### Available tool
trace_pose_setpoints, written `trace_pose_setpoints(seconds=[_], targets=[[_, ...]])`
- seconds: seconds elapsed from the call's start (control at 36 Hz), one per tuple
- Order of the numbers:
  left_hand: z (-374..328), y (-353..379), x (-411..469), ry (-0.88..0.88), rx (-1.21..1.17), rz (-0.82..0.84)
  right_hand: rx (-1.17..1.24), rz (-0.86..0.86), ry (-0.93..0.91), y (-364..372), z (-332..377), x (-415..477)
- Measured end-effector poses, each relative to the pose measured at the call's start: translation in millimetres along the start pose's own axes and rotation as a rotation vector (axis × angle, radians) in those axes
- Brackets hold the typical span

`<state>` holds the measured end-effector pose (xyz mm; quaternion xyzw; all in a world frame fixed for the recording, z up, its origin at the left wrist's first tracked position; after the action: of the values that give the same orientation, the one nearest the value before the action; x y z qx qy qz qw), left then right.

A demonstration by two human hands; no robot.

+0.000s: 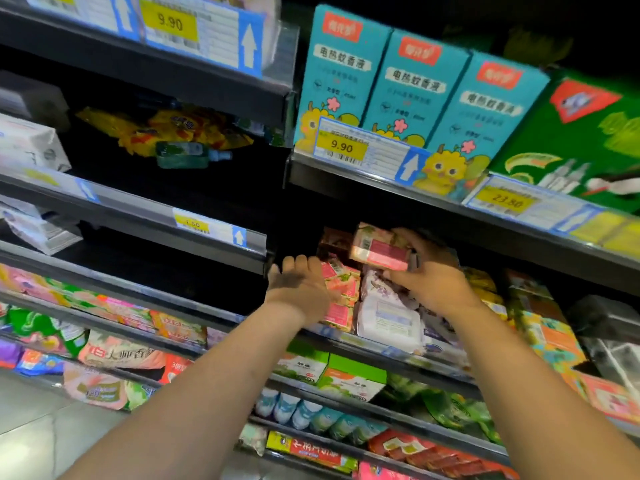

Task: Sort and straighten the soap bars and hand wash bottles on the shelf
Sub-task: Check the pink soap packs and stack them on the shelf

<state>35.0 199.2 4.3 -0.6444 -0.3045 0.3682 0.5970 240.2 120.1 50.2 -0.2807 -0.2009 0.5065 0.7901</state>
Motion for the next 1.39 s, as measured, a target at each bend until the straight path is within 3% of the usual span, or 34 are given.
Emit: trace_pose_setpoints(seconds=[0.06, 0.14, 0.28, 0.5, 0.64, 0.89, 1.08, 1.28, 1.39], targets=[[1, -4, 0, -0.018, 0.008, -0.041, -0.022, -0.039, -0.1, -13, 1, -13], [3, -8, -4, -0.046, -0.058, -0.155, -0.014, -0.088, -0.056, -33, -11, -37], [-4, -15, -11, -0.048, -0.166, -0.306, -0.165, -0.241, -0.141, -74, -28, -80], [-96, -44, -29, 0.115, -0.204, -0.358, -0.185, -0.323, -0.126, -138, -80, -135], [-176, -49, -37, 0.24, -0.196, -0.297, -0.176, -0.346, -0.095, -190, -112, -166], [-306, -36, -51, 0.392, -0.154, -0.21, -0.315, -0.306, 0.033, -282, -180, -193], [-350, -6, -50, 0.336, -0.126, -0.056, -0.457, -0.26, 0.046, -317, -219, -182], [-361, -2, -47, 0.303, -0.088, -0.083, -0.528, -0.088, 0.071, -305, -240, -149], [-360, -9, -45, 0.291, -0.064, -0.216, -0.468, 0.042, 0.118, -293, -257, -133]])
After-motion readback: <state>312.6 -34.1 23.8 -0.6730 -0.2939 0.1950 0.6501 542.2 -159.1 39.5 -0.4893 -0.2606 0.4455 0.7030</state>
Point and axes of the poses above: each hand's wrist, its own x-axis towards the middle knuckle, its own y-axis out of the palm, z = x × y, the point moved 8 cm from there along x, towards the middle knuckle, and after that the axes turned 15 degrees about x, right-handed, at the moved point
